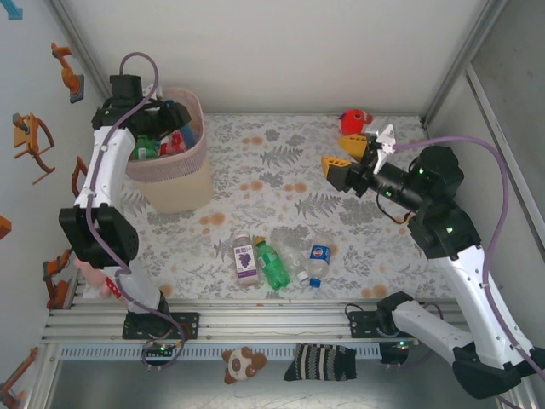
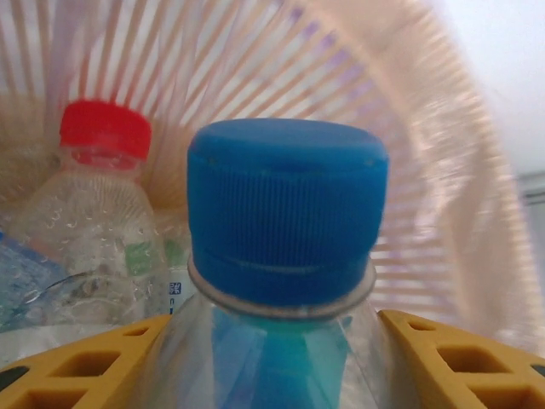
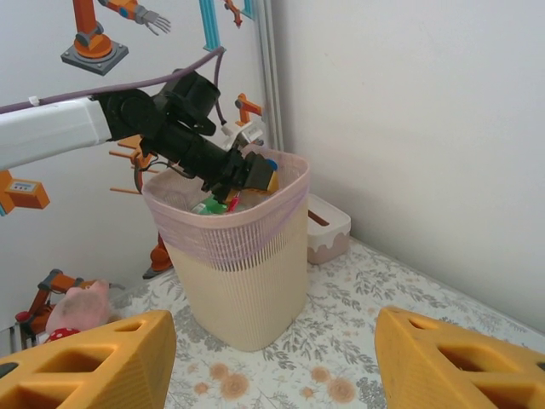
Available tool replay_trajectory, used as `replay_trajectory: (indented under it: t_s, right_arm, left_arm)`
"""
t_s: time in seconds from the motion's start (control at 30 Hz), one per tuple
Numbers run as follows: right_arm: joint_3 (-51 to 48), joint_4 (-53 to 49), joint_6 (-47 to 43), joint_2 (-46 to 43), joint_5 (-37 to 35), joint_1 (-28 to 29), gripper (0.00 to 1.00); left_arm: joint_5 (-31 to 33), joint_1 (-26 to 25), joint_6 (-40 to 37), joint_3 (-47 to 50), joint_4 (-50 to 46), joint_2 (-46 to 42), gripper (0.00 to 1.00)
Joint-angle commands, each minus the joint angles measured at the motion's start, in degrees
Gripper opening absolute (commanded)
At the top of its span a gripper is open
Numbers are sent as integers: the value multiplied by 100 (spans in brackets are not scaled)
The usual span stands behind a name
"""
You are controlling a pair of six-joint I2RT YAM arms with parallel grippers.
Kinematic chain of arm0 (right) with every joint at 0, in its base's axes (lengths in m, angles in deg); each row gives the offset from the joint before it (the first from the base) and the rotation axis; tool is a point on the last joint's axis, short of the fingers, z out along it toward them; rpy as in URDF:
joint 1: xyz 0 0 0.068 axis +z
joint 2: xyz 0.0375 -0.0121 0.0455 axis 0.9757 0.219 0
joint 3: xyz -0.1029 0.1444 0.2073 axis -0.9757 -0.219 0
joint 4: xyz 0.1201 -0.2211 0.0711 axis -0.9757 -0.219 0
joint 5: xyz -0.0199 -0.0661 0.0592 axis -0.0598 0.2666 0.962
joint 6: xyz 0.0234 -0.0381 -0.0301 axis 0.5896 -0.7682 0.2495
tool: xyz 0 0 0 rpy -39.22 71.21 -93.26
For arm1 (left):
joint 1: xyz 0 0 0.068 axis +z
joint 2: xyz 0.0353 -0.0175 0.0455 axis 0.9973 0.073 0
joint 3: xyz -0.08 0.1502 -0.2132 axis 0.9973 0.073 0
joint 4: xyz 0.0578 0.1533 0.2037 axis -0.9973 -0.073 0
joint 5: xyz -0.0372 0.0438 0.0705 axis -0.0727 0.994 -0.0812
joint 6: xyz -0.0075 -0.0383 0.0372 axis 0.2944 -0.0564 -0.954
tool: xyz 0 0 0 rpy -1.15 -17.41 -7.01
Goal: Put the plastic bottles in the bin
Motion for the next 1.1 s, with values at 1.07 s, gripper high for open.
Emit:
replay_trajectory:
  t_s: [1.07]
  right_arm:
    - [85,-353,-64,42,-256,32,61]
  left_arm:
    - [68,-1,-46,-244,-459,-822,70]
